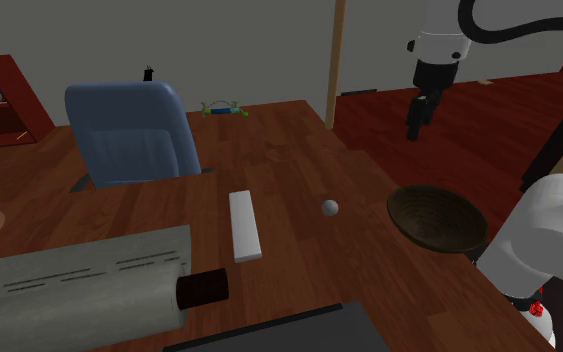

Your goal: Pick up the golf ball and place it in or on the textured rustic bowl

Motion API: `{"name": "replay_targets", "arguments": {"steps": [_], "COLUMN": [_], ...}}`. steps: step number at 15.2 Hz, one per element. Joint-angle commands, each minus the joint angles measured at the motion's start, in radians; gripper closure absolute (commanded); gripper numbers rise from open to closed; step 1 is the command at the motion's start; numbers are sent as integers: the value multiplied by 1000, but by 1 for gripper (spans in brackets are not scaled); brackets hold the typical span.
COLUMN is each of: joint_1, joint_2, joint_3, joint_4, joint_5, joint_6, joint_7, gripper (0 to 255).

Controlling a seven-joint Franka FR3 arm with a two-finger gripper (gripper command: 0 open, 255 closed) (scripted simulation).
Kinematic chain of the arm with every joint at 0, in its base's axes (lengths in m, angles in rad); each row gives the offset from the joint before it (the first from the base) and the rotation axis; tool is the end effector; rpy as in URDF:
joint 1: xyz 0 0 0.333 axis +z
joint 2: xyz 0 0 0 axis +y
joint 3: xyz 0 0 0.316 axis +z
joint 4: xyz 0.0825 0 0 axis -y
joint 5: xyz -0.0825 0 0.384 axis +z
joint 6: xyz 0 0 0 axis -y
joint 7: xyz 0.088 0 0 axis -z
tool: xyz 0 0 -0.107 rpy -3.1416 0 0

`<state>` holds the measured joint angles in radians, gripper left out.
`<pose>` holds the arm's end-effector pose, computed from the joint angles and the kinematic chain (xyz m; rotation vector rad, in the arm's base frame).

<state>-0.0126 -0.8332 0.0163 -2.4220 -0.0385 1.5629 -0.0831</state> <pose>0.2923 -0.0017 0.5730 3.0893 0.1260 -0.0434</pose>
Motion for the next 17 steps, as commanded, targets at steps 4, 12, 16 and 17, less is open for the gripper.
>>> {"name": "replay_targets", "arguments": {"steps": [4, 12, 16, 17], "joint_1": [31, 110, 141, 147], "joint_2": [17, 116, 194, 217], "joint_3": [54, 205, 284, 304], "joint_4": [-35, -80, -76, -72], "joint_5": [43, 142, 175, 181], "joint_6": [66, 258, 358, 383], "joint_7": [45, 160, 218, 233], "gripper": [0, 0, 0, 0]}}
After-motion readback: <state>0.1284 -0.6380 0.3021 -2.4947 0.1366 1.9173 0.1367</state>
